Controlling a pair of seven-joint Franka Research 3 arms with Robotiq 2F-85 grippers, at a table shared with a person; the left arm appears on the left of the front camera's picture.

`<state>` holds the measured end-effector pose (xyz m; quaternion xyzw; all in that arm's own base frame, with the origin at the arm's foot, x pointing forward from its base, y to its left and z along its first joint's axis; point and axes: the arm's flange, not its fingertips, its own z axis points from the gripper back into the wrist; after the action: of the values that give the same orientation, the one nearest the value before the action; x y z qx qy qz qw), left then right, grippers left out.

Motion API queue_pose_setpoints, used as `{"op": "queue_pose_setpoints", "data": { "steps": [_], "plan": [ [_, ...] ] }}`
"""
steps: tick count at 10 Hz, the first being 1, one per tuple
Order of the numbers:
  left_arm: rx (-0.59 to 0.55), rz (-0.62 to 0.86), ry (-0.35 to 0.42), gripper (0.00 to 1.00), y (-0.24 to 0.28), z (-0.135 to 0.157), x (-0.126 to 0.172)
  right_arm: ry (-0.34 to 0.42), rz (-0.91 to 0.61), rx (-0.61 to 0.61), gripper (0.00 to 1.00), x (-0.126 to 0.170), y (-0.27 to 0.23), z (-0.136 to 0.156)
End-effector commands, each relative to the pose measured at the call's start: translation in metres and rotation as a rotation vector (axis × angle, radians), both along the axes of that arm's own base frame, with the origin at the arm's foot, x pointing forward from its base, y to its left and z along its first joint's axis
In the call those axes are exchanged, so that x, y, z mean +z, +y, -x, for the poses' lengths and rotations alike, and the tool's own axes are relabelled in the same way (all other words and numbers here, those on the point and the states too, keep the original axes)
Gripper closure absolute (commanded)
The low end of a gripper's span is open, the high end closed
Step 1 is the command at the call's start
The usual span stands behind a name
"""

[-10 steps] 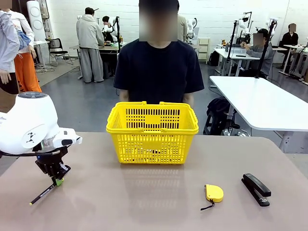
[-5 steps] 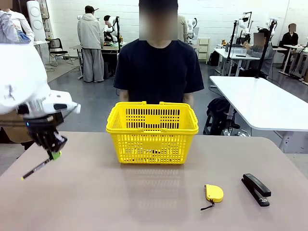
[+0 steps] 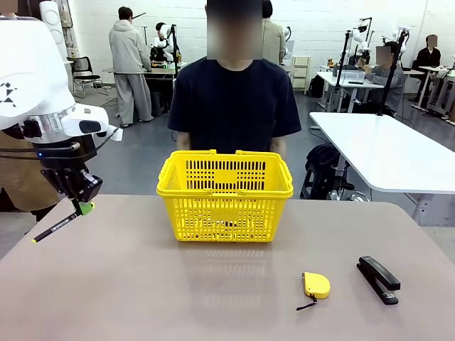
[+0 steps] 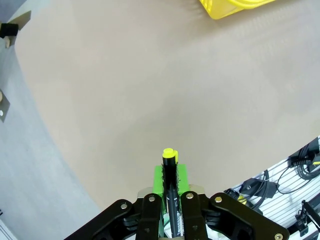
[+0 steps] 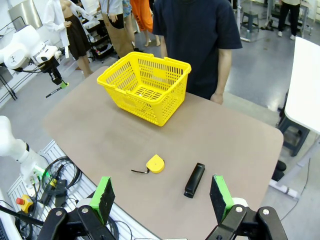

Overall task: Place the items the person wants into the basket.
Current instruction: Pick up the item the person points to and place it in the Market Basket.

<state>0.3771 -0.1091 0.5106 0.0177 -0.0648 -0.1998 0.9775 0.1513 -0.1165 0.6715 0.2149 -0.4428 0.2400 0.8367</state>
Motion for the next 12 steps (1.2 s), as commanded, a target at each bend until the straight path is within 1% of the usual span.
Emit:
{"op": "queue_pose_setpoints", "data": {
  "steps": [1,8,9,10,11,12],
  "plan": [
    [-0.001,0.006,-0.018,1.0,0.0,0.001,0.005,0.016,0.005,-0.007,0.0,-0.001,0.001,-0.001],
    [-0.001,0.006,-0.018,1.0,0.0,0.001,0.005,0.016,0.005,-0.007,0.0,-0.001,0.001,-0.001],
    [0.0,0.002,-0.008,0.88,0.0,0.001,0.003,0.016,0.005,-0.007,0.0,-0.001,0.001,-0.001],
    [-0.143,0.019,-0.067,0.88,-0.022,-0.005,0.031,0.016,0.005,-0.007,0.0,-0.001,0.001,-0.001],
    [-0.353,0.06,-0.083,0.88,-0.049,-0.015,0.054,0.016,0.005,-0.007,0.0,-0.001,0.001,-0.001],
    [-0.528,0.095,-0.058,0.88,-0.074,-0.032,0.07,0.016,0.005,-0.007,0.0,-0.001,0.001,-0.001]
  ]
}}
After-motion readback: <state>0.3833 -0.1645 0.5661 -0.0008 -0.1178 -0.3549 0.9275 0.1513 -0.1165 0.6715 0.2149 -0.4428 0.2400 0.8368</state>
